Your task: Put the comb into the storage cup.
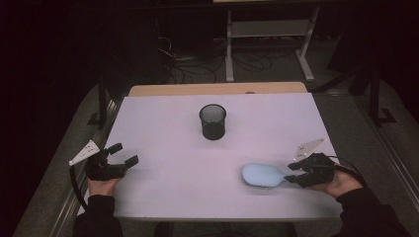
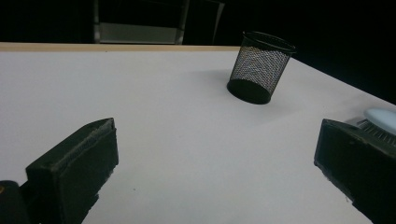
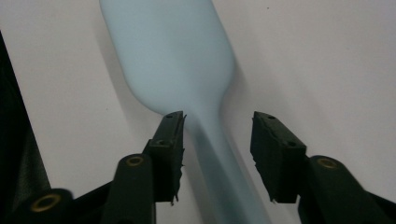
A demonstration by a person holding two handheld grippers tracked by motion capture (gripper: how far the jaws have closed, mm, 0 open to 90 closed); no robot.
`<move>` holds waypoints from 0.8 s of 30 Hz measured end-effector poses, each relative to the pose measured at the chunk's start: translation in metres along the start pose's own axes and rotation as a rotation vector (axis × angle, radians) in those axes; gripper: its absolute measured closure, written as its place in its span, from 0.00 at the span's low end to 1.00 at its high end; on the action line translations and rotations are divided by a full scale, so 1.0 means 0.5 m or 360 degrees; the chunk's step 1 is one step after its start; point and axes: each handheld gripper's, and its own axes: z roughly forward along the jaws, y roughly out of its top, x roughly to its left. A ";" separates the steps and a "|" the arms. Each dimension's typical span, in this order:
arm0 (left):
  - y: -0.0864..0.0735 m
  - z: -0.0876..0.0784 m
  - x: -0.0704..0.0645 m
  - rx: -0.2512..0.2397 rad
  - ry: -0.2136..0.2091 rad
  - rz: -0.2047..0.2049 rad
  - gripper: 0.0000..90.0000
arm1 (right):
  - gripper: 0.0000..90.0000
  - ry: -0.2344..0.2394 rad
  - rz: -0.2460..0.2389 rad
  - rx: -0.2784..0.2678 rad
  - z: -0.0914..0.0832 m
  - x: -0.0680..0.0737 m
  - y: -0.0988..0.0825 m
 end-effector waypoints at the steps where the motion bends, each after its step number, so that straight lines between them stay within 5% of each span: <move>1: 0.000 0.000 0.000 0.0000 0.0000 0.0000 0.00 | 0.55 0.0005 -0.0013 0.0009 0.002 0.001 0.001; 12: 0.000 0.001 0.000 0.0003 -0.0007 0.0000 0.00 | 0.28 0.0017 -0.0090 0.0163 0.035 0.006 0.012; 19: -0.001 0.002 0.001 0.0007 -0.0011 0.0003 0.00 | 0.29 0.0067 -0.0146 0.0229 0.054 -0.001 0.014; 24: -0.001 0.003 0.000 0.0013 -0.0013 0.0008 0.00 | 0.42 0.0064 -0.0190 0.0247 0.061 -0.005 0.013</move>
